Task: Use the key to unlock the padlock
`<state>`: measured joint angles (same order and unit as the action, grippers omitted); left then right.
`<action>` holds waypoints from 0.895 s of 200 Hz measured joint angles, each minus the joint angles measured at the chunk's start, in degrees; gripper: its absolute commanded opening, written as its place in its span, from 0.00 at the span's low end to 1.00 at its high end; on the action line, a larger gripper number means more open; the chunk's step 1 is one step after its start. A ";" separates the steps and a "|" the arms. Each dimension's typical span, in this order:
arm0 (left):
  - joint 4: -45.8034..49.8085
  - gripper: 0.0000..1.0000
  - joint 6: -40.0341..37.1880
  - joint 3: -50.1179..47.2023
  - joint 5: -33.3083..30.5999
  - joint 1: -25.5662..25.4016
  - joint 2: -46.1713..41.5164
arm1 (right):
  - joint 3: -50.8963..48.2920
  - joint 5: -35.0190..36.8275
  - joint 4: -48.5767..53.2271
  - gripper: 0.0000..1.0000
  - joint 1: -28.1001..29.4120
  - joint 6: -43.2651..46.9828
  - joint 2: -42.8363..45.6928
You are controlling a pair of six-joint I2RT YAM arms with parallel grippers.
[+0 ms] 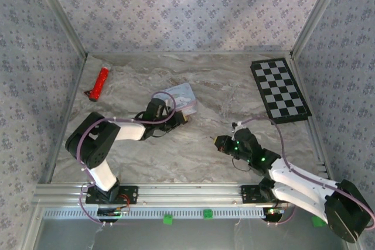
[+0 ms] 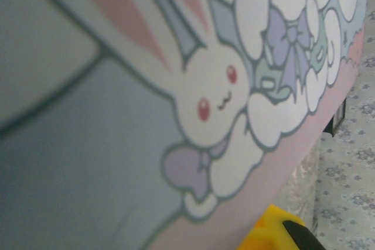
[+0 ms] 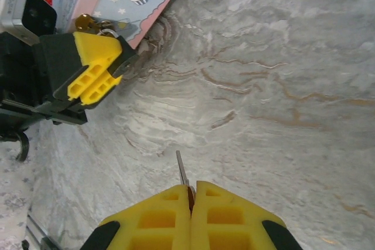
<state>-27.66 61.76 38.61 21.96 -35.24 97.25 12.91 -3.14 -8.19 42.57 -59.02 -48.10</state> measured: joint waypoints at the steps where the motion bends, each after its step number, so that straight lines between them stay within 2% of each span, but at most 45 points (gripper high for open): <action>1: -0.09 0.14 0.13 -0.04 0.02 -0.04 -0.04 | 0.00 0.04 -0.09 0.00 0.04 -0.09 -0.07; 56: -5.03 0.14 4.22 -1.84 1.51 -0.94 -0.42 | 0.17 1.16 -9.60 0.00 1.27 -4.37 -9.70; 120: -5.55 0.14 5.22 -1.99 2.32 -1.25 -0.52 | 3.61 -2.27 -21.18 0.00 -0.90 -7.15 -21.73; 179: -5.99 0.14 7.19 -1.79 2.05 -1.36 -0.52 | 4.72 -5.31 -34.62 0.00 -2.14 -13.88 -33.18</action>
<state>-33.65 68.95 36.82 24.01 -36.60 96.73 17.63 -8.45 -42.81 40.42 -72.90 -81.28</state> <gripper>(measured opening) 0.145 0.052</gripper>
